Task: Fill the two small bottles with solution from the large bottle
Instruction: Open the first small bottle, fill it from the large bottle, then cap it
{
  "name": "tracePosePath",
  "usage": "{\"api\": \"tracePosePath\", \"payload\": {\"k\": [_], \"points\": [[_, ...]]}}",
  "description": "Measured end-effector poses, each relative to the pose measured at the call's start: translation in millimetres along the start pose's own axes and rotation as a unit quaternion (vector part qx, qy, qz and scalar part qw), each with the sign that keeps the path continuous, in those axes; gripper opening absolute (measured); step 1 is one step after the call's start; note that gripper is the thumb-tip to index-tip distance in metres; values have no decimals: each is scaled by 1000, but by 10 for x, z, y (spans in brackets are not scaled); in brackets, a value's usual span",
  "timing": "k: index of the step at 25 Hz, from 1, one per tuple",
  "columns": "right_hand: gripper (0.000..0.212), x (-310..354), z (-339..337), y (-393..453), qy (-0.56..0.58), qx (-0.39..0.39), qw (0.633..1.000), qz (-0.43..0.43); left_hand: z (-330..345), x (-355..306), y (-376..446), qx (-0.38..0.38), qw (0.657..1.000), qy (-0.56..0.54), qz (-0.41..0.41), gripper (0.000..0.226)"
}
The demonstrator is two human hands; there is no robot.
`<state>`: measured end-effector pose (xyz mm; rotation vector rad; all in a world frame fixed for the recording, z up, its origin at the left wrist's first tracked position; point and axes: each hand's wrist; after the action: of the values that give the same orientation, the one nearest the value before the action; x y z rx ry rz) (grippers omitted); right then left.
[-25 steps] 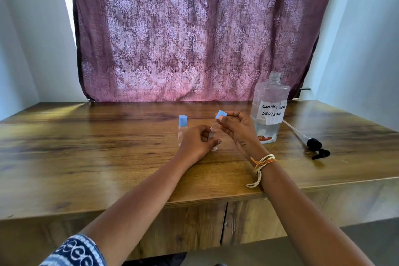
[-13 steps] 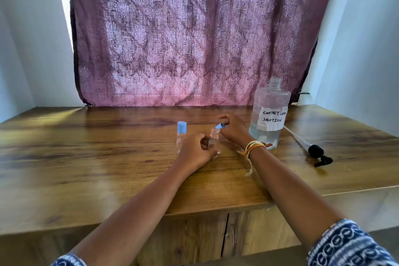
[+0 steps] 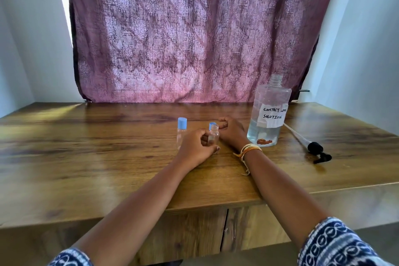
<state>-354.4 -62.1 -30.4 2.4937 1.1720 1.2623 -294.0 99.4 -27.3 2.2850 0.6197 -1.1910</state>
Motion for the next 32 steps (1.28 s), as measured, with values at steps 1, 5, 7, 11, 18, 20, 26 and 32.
{"api": "tracePosePath", "payload": {"k": [1,5,7,11,18,20,26,32], "points": [[43,23,-16,-16,-1,3,1000,0,-1,-1,-1,0,1000,3,-1,44],[37,24,-62,-73,-13,11,1000,6,-1,7,0,-1,1000,7,-1,42],[27,31,-97,-151,-19,20,1000,-2,5,-1,-11,-5,1000,6,1,40],[32,44,-194,-467,-16,38,999,-11,22,-25,-59,-7,1000,16,15,39],[13,269,-587,-1077,35,-187,980,-56,10,-43,-172,35,997,45,53,50],[9,308,-755,-1061,52,-272,958,-75,11,-37,-177,35,997,41,49,47],[73,201,-1210,-613,26,-354,933,-53,16,-8,-162,34,996,37,70,37],[86,66,-1519,-243,160,-193,968,-2,37,-3,-161,27,996,19,77,26]]}}
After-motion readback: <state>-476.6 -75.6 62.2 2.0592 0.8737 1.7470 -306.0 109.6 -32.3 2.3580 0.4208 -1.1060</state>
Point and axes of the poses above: each hand's wrist, its own y-axis towards the middle knuckle, its own z-axis out of the palm, x = y × z, and after that the axes turned 9 degrees about -z, right-handed
